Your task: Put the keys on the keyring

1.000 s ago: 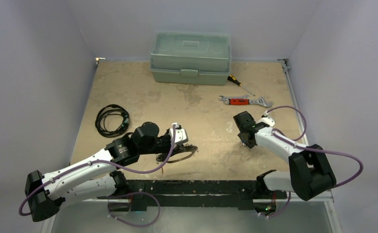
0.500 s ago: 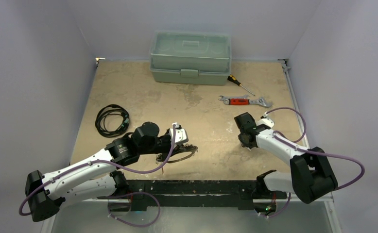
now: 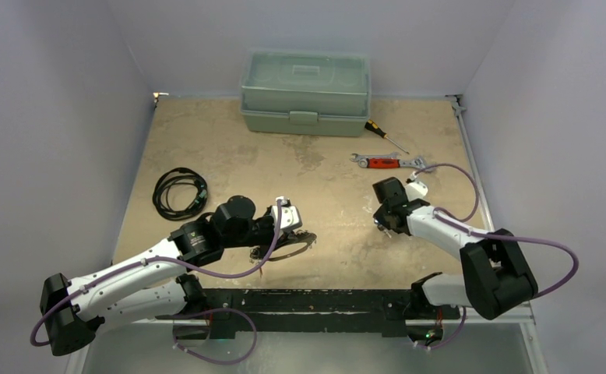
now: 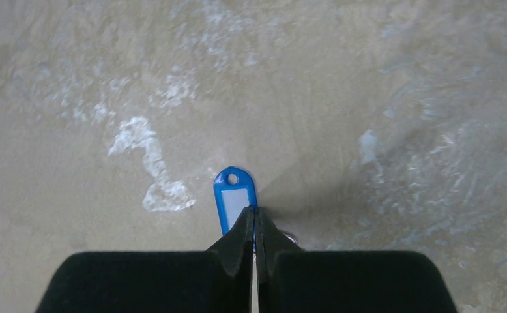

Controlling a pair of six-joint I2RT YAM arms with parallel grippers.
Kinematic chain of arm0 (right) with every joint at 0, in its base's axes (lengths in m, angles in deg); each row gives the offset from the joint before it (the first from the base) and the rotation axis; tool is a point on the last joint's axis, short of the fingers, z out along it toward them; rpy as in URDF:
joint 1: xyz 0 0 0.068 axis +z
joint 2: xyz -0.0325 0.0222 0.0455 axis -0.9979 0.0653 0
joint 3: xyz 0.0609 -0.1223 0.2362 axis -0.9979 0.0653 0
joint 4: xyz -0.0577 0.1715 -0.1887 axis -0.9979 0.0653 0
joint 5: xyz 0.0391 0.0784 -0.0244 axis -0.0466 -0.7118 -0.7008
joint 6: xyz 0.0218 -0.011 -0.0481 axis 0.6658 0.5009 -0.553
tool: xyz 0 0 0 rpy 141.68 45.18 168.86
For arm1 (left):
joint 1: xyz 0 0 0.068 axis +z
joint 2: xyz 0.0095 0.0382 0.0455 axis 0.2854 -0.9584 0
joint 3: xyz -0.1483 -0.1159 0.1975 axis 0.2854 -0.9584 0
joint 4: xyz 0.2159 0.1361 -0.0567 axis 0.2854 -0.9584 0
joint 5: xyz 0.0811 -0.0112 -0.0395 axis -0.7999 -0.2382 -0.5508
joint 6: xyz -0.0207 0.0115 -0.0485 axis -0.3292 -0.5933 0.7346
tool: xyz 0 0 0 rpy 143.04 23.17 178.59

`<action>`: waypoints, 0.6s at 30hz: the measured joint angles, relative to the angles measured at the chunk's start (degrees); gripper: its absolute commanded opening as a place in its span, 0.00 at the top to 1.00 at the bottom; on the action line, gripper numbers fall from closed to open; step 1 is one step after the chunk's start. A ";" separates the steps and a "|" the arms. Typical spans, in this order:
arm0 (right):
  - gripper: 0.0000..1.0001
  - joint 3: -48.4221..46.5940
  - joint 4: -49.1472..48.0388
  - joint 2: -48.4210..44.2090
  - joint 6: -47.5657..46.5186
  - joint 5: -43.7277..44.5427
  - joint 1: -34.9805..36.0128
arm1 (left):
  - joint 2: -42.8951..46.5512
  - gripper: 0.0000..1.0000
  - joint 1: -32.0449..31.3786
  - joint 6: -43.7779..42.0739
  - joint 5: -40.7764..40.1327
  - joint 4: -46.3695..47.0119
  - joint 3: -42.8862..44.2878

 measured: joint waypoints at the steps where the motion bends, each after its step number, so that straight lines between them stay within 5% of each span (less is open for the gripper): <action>1: 1.00 0.00 -0.98 0.02 -1.49 -0.83 0.68 | 0.00 1.00 0.00 0.00 -0.09 0.00 0.00; 12: 0.97 -0.33 -13.20 -0.17 -16.98 -17.97 10.01 | 0.00 1.00 0.00 0.00 -0.92 0.00 0.00; 18: 0.46 -3.41 -12.94 3.02 -23.26 -25.92 10.82 | 0.00 1.00 0.04 -0.02 -1.31 0.00 0.00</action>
